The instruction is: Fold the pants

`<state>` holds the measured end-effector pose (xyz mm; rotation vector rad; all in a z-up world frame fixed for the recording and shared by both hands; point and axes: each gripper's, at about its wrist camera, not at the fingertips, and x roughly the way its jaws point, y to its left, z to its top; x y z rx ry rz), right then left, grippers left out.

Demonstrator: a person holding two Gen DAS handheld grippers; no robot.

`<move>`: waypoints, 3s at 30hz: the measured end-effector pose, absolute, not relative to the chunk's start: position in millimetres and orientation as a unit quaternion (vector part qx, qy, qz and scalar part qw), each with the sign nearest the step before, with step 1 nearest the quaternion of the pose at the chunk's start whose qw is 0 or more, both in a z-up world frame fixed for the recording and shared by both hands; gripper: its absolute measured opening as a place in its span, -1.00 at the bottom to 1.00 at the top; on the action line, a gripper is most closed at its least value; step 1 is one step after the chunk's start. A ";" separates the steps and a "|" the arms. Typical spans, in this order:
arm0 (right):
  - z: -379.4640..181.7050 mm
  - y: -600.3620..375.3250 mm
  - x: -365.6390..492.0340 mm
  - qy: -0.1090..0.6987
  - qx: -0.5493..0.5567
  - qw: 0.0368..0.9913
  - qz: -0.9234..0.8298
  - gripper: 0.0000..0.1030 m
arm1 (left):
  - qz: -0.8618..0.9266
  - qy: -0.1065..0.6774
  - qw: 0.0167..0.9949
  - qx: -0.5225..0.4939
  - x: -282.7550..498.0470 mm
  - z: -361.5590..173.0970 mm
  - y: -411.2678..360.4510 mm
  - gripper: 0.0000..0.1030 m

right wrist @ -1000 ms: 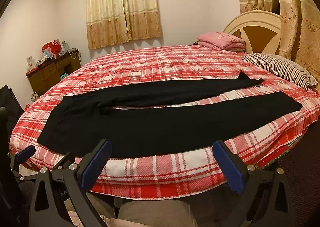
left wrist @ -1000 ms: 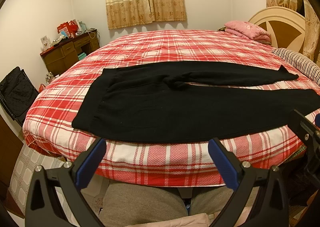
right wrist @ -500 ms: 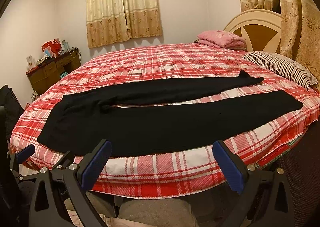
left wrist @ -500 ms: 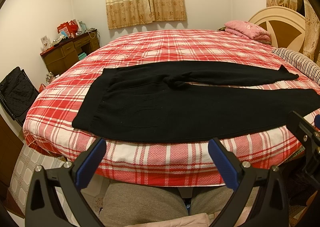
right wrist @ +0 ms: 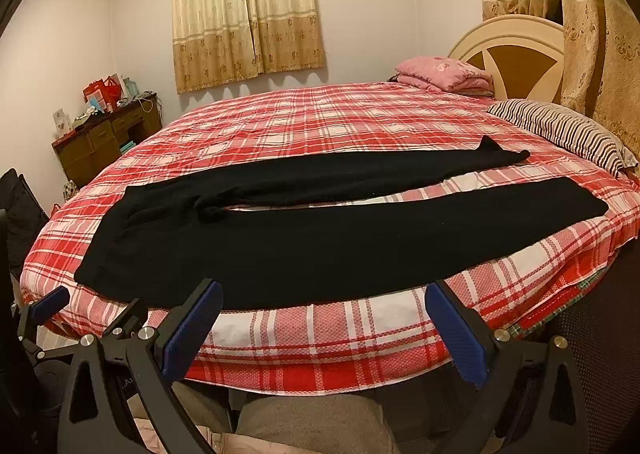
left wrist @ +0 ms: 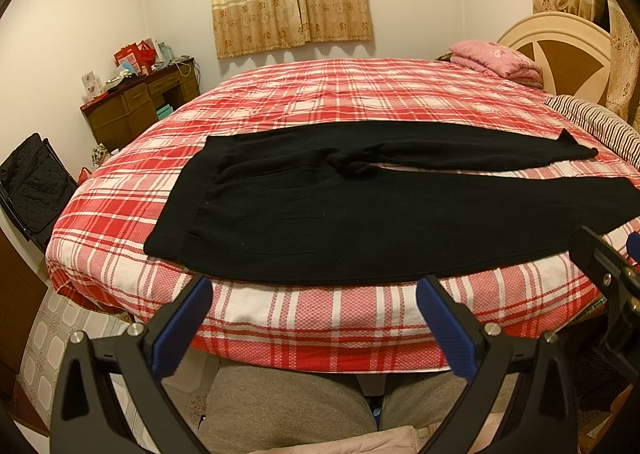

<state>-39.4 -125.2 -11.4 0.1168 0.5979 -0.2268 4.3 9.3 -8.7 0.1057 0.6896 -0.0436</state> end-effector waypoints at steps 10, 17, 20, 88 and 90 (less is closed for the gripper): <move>-12.9 -127.7 -36.4 0.297 0.060 0.947 -0.107 0.98 | -0.028 0.343 0.938 0.046 8.1 -10.4 14.5 1.00; -15.0 -141.2 -17.0 0.307 0.041 0.948 -0.078 0.98 | -0.042 0.320 0.944 0.070 37.1 -4.2 38.5 1.00; -17.3 -145.1 -6.8 0.309 0.014 0.948 -0.076 0.98 | -0.026 0.302 0.949 0.093 63.9 2.1 63.3 1.00; 16.8 -158.1 166.8 0.337 -0.097 0.924 0.152 -0.83 | -0.079 0.289 0.953 -0.038 197.6 28.2 167.8 -0.67; 6.5 -151.6 139.9 0.333 -0.119 0.924 0.149 -0.83 | -0.084 0.274 0.958 -0.029 174.1 17.7 168.7 -0.67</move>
